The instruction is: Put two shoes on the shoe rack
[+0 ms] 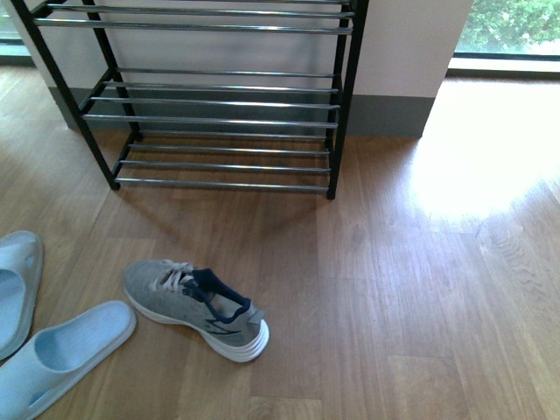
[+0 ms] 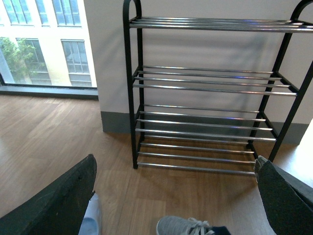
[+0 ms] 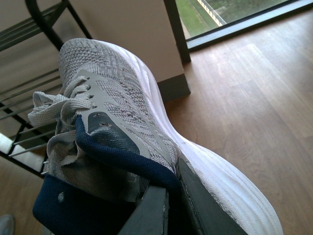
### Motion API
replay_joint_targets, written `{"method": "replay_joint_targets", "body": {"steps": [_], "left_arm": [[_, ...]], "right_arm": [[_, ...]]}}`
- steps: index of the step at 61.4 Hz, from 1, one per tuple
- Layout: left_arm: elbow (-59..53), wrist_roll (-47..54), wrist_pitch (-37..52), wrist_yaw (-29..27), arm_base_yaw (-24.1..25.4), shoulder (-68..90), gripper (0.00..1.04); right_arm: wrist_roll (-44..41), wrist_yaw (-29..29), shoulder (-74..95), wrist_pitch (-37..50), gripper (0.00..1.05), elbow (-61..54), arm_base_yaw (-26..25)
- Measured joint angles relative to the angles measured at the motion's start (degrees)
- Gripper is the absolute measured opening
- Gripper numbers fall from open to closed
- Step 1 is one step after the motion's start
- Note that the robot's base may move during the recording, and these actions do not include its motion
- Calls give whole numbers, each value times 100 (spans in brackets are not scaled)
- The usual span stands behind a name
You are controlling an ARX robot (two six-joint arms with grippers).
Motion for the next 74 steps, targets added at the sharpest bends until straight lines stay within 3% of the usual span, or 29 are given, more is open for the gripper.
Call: {"method": "replay_joint_targets", "body": {"steps": [43, 45, 46, 48, 52, 57, 67, 74], "left_arm": [[0, 0, 0, -15, 0, 0, 95], [61, -162, -205, -350, -83, 118, 95], [302, -649, -807, -1038, -317, 444, 95], [595, -1349, -1257, -1770, -505, 1237, 95], [675, -2658, -439, -1862, -417, 3209, 95], [697, -3309, 831, -1631, -391, 4990, 95], [1307, -4017, 3475, -1176, -531, 9160, 95], [1792, -4107, 4164, -946, -619, 11005, 95]], "right_arm": [[0, -50, -2, 0, 1, 2, 2], [0, -52, 0, 0, 1, 2, 2], [0, -50, 0, 0, 1, 2, 2], [0, -48, -2, 0, 1, 2, 2], [0, -52, -2, 0, 1, 2, 2], [0, -52, -2, 0, 1, 2, 2], [0, -50, -2, 0, 1, 2, 2], [0, -50, -2, 0, 1, 2, 2]]}}
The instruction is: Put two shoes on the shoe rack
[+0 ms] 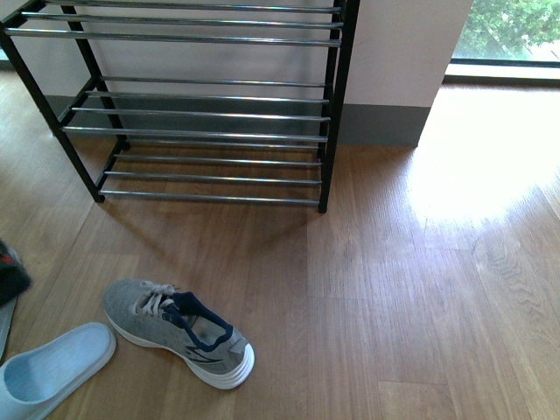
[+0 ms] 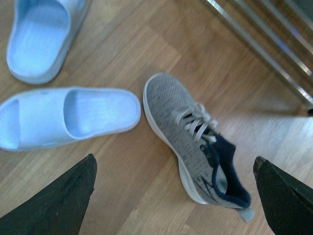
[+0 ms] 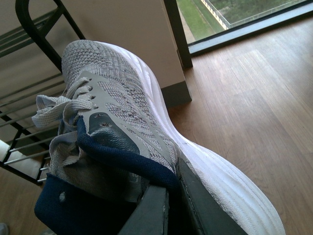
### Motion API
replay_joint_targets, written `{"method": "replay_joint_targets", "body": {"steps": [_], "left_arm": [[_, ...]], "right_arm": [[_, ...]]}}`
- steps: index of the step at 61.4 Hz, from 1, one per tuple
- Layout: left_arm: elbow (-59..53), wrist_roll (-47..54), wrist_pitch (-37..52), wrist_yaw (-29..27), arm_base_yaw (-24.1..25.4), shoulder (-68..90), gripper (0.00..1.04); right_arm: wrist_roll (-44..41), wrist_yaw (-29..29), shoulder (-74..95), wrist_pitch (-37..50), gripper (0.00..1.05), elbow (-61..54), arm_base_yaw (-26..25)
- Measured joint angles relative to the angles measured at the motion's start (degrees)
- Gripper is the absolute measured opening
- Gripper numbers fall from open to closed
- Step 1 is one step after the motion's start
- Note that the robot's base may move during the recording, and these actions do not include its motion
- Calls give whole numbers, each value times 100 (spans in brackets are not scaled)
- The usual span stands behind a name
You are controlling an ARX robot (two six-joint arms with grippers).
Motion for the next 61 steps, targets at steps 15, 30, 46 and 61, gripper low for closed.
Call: {"method": "replay_joint_targets", "body": {"steps": [15, 30, 46, 61], "left_arm": [[1215, 122, 186, 337, -98, 2452, 95], [2354, 227, 98, 686, -234, 3674, 95], [3178, 551, 297, 1781, -763, 4129, 95], [3720, 780, -264, 1829, -758, 4474, 95]], "right_arm": [[0, -2, 0, 0, 1, 0, 0], [0, 0, 0, 0, 1, 0, 0], [0, 0, 0, 0, 1, 0, 0], [0, 0, 0, 0, 1, 0, 0]]}}
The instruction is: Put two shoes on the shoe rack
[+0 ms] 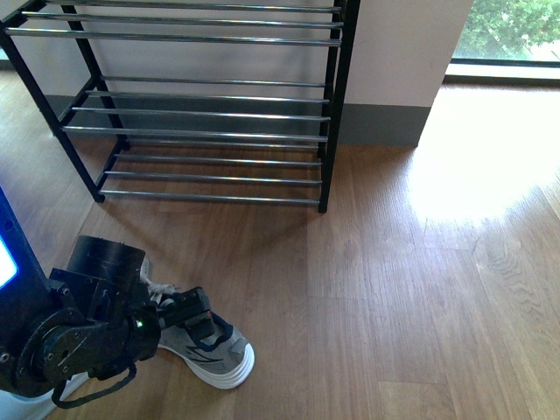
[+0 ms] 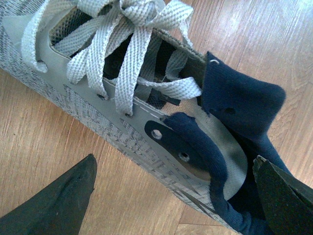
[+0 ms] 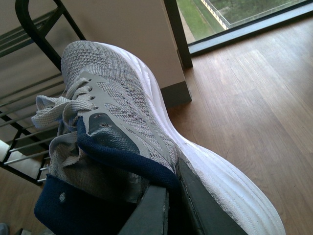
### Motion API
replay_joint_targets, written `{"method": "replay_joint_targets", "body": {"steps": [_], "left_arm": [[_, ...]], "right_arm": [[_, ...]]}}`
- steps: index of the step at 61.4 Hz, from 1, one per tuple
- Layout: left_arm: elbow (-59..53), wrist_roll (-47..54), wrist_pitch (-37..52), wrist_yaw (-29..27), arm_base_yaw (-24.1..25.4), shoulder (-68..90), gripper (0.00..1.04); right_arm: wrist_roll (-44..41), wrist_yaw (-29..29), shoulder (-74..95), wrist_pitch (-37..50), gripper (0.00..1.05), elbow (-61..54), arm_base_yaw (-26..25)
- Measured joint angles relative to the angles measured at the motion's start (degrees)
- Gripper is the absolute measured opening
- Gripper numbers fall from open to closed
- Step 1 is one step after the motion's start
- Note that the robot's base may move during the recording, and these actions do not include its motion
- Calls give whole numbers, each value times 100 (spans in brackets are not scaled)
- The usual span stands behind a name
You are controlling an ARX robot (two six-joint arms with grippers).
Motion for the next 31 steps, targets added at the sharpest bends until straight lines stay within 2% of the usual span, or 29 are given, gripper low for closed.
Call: {"method": "replay_joint_targets", "body": {"steps": [31], "left_arm": [[1108, 271, -1126, -557, 59, 570, 95]], "right_arm": [[0, 0, 0, 0, 1, 0, 0]]}}
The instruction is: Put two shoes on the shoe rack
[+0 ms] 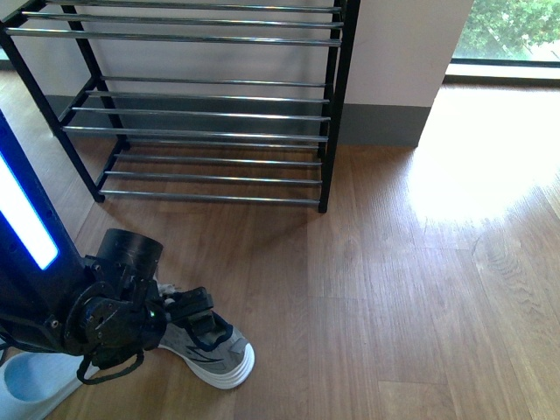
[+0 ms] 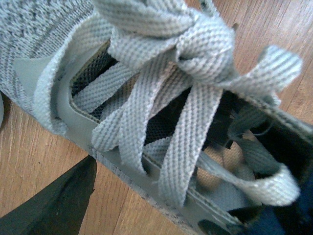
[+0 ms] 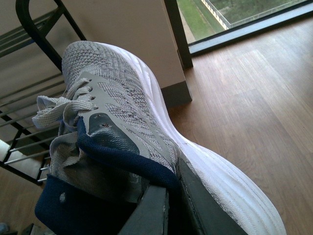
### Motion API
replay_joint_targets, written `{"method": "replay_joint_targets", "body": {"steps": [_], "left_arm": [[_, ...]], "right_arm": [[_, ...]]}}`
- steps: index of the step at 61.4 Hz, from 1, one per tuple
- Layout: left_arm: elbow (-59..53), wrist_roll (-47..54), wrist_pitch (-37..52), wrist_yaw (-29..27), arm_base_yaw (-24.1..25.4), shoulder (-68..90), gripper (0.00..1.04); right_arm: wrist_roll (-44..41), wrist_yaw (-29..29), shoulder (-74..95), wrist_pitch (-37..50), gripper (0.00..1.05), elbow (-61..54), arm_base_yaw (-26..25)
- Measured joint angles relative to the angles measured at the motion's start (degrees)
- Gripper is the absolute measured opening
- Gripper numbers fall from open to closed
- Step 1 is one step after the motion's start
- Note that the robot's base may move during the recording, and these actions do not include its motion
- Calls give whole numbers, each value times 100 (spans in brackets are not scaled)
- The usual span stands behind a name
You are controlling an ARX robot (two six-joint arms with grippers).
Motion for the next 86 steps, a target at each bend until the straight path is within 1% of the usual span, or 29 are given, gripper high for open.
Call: {"method": "replay_joint_targets", "body": {"steps": [6, 8, 14, 21, 26, 34, 35, 37, 43, 45, 50, 56, 62, 67, 71, 74, 77, 85, 86], "left_arm": [[7, 57, -33, -46, 24, 63, 95], [7, 72, -33, -59, 33, 72, 93], [-22, 131, -20, -72, 87, 76, 78], [-42, 205, 26, -76, 153, 92, 62], [-157, 326, 144, -59, 289, 96, 45], [-251, 540, 212, -55, 420, 96, 28], [-260, 605, 210, -72, 433, 94, 24], [-264, 680, 210, -101, 439, 92, 21], [-315, 1394, 146, -483, 398, -9, 4], [-348, 1569, 149, -557, 372, -68, 3], [-492, 2061, 219, -691, 337, -258, 3], [-973, 2741, 509, -793, 328, -828, 3], [-1445, 3132, 894, -994, 308, -1338, 3], [-2188, 3209, 1200, -1233, 210, -2074, 3], [-2835, 3165, 1231, -1512, 98, -2846, 3], [-3230, 3093, 1198, -1620, 57, -3394, 3], [-3585, 2970, 1086, -1725, 9, -3971, 3], [-4435, 2494, 306, -2072, -114, -5912, 3], [-4555, 2402, 109, -2179, -138, -6310, 3]], "right_arm": [[0, 0, 0, 0, 1, 0, 0], [0, 0, 0, 0, 1, 0, 0], [0, 0, 0, 0, 1, 0, 0], [0, 0, 0, 0, 1, 0, 0], [0, 0, 0, 0, 1, 0, 0], [0, -2, 0, 0, 1, 0, 0], [0, 0, 0, 0, 1, 0, 0], [0, 0, 0, 0, 1, 0, 0], [0, 0, 0, 0, 1, 0, 0], [0, 0, 0, 0, 1, 0, 0], [0, 0, 0, 0, 1, 0, 0], [0, -2, 0, 0, 1, 0, 0], [0, 0, 0, 0, 1, 0, 0], [0, 0, 0, 0, 1, 0, 0], [0, -2, 0, 0, 1, 0, 0], [0, -2, 0, 0, 1, 0, 0], [0, -2, 0, 0, 1, 0, 0], [0, 0, 0, 0, 1, 0, 0], [0, 0, 0, 0, 1, 0, 0]]}}
